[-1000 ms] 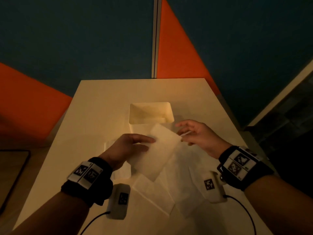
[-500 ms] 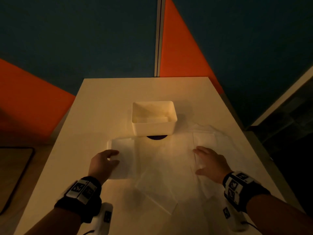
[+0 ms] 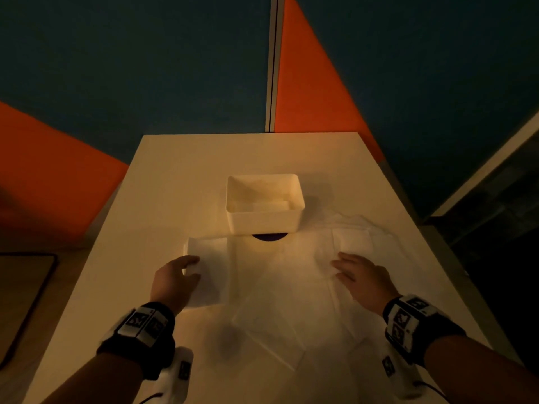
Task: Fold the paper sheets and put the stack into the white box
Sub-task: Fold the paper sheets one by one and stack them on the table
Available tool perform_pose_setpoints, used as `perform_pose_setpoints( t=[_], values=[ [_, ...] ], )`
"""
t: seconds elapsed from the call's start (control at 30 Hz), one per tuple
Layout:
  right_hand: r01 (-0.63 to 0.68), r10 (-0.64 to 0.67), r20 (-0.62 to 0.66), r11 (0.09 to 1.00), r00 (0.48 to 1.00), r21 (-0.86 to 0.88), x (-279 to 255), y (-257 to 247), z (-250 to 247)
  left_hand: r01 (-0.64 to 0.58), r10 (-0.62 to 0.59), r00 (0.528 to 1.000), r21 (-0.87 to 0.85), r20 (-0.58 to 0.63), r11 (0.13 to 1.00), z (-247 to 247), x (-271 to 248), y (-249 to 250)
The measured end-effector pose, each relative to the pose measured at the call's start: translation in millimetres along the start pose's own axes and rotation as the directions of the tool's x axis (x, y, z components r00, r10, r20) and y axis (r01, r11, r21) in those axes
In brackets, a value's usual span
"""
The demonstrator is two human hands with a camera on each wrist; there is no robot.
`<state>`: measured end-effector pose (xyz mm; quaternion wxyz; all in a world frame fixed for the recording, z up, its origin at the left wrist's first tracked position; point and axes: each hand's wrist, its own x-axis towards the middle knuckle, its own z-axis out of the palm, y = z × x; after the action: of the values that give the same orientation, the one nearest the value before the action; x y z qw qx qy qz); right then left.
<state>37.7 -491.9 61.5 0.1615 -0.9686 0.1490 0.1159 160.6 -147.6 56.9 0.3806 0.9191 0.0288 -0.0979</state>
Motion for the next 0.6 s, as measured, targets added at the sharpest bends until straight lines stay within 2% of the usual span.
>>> perform_pose_setpoints(
  t=[0.07, 0.2, 0.3, 0.37, 0.47, 0.53, 0.6],
  values=[
    [-0.001, 0.005, -0.072, 0.998, 0.997, 0.061, -1.2, -1.0, -1.8, -0.015, 0.015, 1.0, 0.049, 0.003, 0.999, 0.7, 1.3, -2.2],
    [0.001, 0.076, -0.272, 0.962, 0.959, 0.272, -2.3, -6.2, -9.5, -0.048, 0.055, 0.998, 0.314, -0.013, 0.948, 2.6, -1.4, 2.8],
    [0.038, 0.153, -0.391, 0.897, 0.908, 0.44, -2.9, -18.5, -24.3, -0.169, 0.175, 0.984, 0.315, 0.01, 0.934, 5.9, -4.7, 22.0],
    [0.059, 0.184, -0.416, 0.86, 0.89, 0.507, -3.1, -31.2, -35.6, -0.255, 0.249, 0.967, 0.13, 0.056, 0.958, 9.0, -10.7, 43.5],
    [0.12, 0.199, -0.439, 0.791, 0.876, 0.599, -5.0, -55.3, -47.7, -0.169, 0.229, 0.941, -0.237, 0.251, 0.957, 12.4, -29.3, 80.7],
    [0.184, 0.195, -0.451, 0.722, 0.871, 0.667, -8.0, -73.5, -51.5, -0.074, 0.264, 0.874, -0.426, 0.407, 0.902, 14.5, -40.0, 100.5],
    [0.221, 0.182, -0.445, 0.669, 0.877, 0.709, -11.0, -90.5, -52.0, 0.08, 0.309, 0.776, -0.572, 0.549, 0.816, 17.3, -48.7, 113.5]
  ],
)
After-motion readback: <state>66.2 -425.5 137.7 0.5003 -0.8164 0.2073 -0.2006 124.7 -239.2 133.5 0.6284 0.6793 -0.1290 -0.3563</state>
